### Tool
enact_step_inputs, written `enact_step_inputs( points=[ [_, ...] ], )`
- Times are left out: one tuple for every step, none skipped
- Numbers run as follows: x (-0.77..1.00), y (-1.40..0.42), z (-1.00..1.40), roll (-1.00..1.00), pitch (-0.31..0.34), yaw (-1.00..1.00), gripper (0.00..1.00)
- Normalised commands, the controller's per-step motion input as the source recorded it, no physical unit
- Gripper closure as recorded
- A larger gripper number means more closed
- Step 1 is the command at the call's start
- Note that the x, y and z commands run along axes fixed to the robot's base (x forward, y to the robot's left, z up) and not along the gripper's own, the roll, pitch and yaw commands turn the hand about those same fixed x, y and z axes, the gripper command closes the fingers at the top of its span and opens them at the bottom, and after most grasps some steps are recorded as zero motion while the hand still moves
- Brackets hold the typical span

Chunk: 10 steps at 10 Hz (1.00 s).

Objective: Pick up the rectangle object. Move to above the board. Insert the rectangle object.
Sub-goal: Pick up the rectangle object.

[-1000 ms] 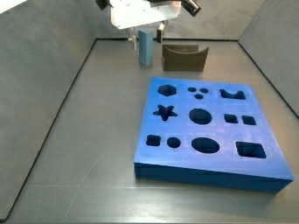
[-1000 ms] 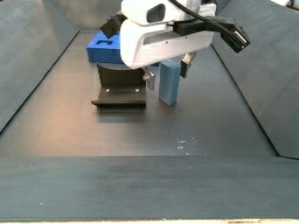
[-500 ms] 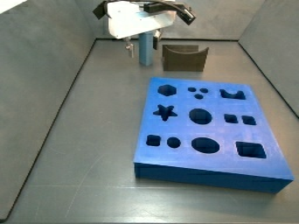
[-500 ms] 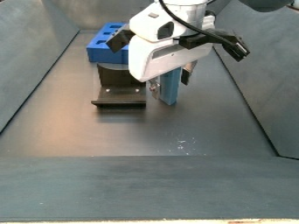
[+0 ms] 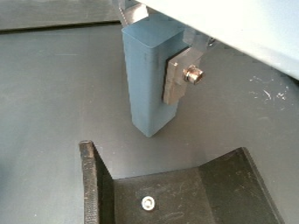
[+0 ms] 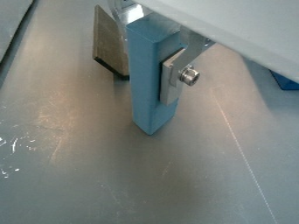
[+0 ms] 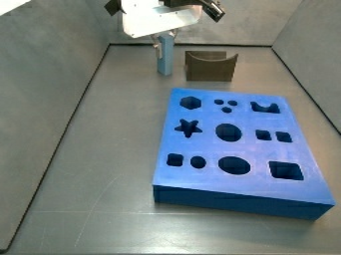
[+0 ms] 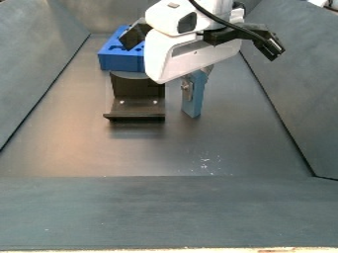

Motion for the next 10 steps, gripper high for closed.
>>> enact_step_inputs(
  points=[
    [0.0,0.0,0.0,0.0,0.0,0.0,1.0],
    [0.0,0.0,0.0,0.0,0.0,0.0,1.0],
    [0.0,0.0,0.0,0.0,0.0,0.0,1.0],
    [0.0,0.0,0.0,0.0,0.0,0.0,1.0],
    [0.0,0.0,0.0,0.0,0.0,0.0,1.0],
    [0.0,0.0,0.0,0.0,0.0,0.0,1.0],
    [0.0,0.0,0.0,0.0,0.0,0.0,1.0],
    [0.0,0.0,0.0,0.0,0.0,0.0,1.0],
    [0.0,0.0,0.0,0.0,0.0,0.0,1.0],
    [0.0,0.0,0.0,0.0,0.0,0.0,1.0]
  ],
)
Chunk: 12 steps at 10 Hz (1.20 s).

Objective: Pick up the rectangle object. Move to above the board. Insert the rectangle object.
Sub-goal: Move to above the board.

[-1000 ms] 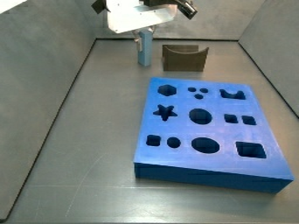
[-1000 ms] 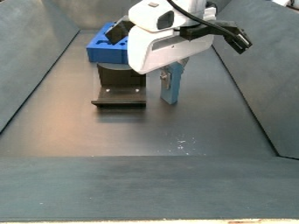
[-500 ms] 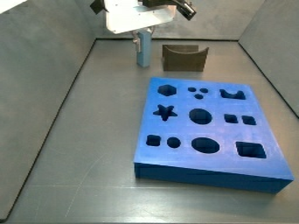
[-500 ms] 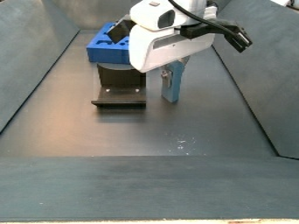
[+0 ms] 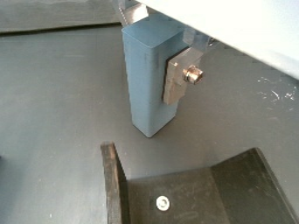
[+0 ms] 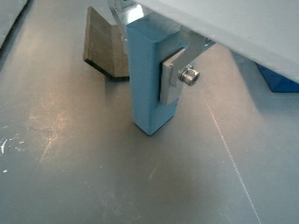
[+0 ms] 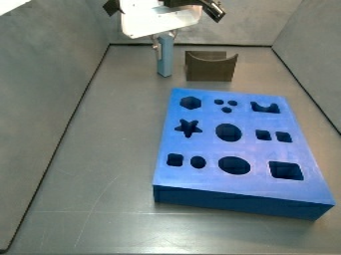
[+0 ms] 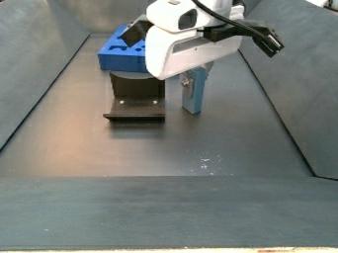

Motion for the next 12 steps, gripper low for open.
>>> enact_step_inputs(
  points=[
    [0.35,0.37,1.0,0.35,-0.666,-0.21,1.0],
    [0.36,0.34,1.0,0.33,-0.662,-0.24,1.0],
    [0.32,0.3,1.0,0.27,-0.417,-0.19,1.0],
    [0.3,0.28,1.0,0.24,-0.255,-0.13,1.0],
    [0.29,0.27,1.0,0.21,-0.103,-0.09,1.0],
    [0.27,0.25,1.0,0.17,0.083,-0.06,1.0],
    [0.26,0.23,1.0,0.15,0.171,-0.04,1.0],
    [0.23,0.2,1.0,0.13,0.214,-0.03,1.0],
    [0.19,0.17,1.0,0.12,0.205,-0.02,1.0],
    [0.15,0.14,1.0,0.11,0.191,-0.02,1.0],
    [0.1,0.09,0.85,0.11,0.174,-0.01,1.0],
    [0.05,0.05,0.65,0.1,0.166,0.0,1.0]
  ],
)
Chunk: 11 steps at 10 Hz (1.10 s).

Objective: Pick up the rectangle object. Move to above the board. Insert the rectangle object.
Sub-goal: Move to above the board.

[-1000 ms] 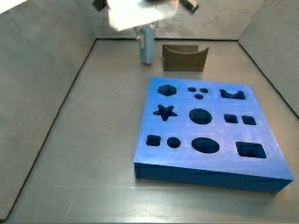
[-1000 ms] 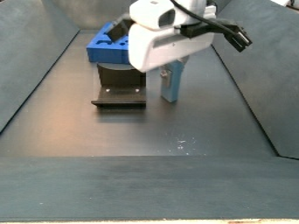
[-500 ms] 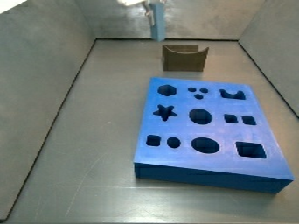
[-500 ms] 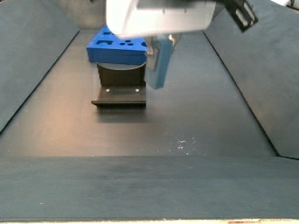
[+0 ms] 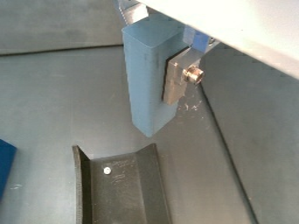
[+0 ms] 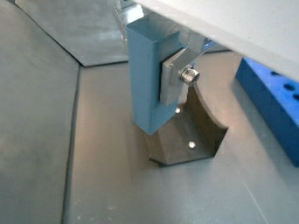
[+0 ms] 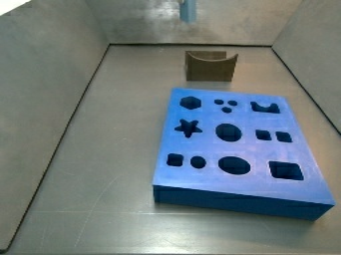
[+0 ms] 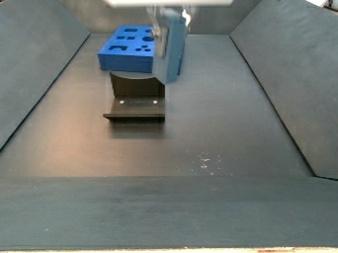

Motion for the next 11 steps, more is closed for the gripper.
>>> enact_step_inputs(
  points=[
    [0.03,0.03,0.5,0.11,0.166,0.01,1.0],
    [0.02,0.02,0.35,0.12,0.17,0.01,1.0],
    [0.02,0.01,0.2,0.13,0.171,0.02,1.0],
    [-0.17,-1.0,-0.02,0.02,0.281,-1.0,1.0],
    [-0.17,-1.0,-0.02,0.02,0.277,-1.0,1.0],
    [-0.18,-1.0,-0.01,0.04,0.274,-1.0,1.0],
    [-0.19,-1.0,-0.01,0.03,0.274,-1.0,1.0],
    [-0.18,-1.0,-0.01,0.06,0.288,-1.0,1.0],
    [-0.18,-1.0,-0.01,0.06,0.3,-1.0,1.0],
    [-0.19,-1.0,0.0,0.08,0.313,-1.0,1.0],
    [-0.19,-1.0,0.0,0.08,0.326,-1.0,1.0]
  ],
)
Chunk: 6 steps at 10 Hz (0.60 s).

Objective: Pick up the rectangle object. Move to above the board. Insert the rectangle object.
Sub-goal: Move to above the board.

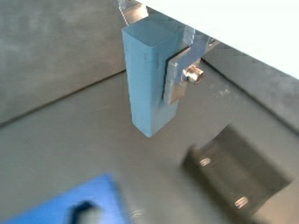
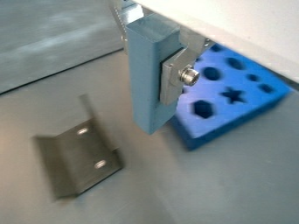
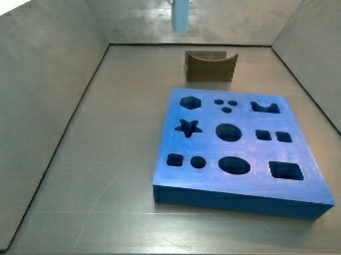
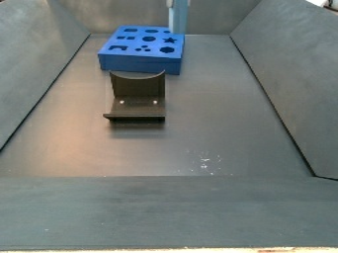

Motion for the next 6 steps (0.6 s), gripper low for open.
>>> enact_step_inputs(
  points=[
    [-0.19,-1.0,0.0,0.11,0.359,-1.0,1.0],
    [-0.19,-1.0,0.01,0.13,0.398,-1.0,1.0],
    [-0.18,-1.0,0.01,0.09,0.348,-0.52,1.0],
    [-0.16,-1.0,0.01,0.04,0.27,-0.21,1.0],
    [-0.14,-1.0,0.01,0.03,0.218,-0.05,1.0],
    [-0.11,-0.96,0.01,0.03,0.186,-0.01,1.0]
  ],
)
